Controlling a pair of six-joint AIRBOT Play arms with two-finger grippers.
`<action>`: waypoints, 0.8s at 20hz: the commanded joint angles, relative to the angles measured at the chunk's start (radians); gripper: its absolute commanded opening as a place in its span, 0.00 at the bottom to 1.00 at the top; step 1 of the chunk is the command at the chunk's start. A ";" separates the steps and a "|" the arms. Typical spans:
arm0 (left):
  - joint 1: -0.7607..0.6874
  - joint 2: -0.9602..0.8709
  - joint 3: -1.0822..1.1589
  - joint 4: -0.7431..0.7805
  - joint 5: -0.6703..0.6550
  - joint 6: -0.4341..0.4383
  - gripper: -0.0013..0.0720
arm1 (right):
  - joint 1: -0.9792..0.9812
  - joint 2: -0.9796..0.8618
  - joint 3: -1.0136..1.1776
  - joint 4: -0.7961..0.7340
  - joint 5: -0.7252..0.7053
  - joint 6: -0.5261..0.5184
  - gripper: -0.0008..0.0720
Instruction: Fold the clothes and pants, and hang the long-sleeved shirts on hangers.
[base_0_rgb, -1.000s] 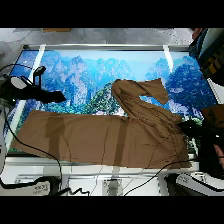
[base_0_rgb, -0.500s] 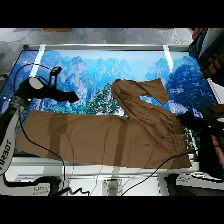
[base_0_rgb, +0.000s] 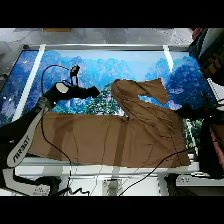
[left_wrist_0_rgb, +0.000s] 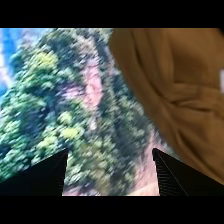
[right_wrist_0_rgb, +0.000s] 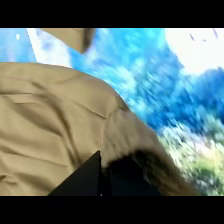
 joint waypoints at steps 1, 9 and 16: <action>-0.056 -0.027 0.001 -0.125 0.097 -0.003 0.83 | -0.008 -0.001 0.117 -0.050 0.086 0.015 0.06; -0.184 -0.080 0.012 -0.139 0.176 -0.020 0.83 | -0.026 0.004 0.170 -0.444 0.131 0.216 0.05; -0.216 -0.166 0.218 -0.042 0.142 -0.103 0.83 | -0.026 0.004 0.170 -0.464 0.163 0.216 0.06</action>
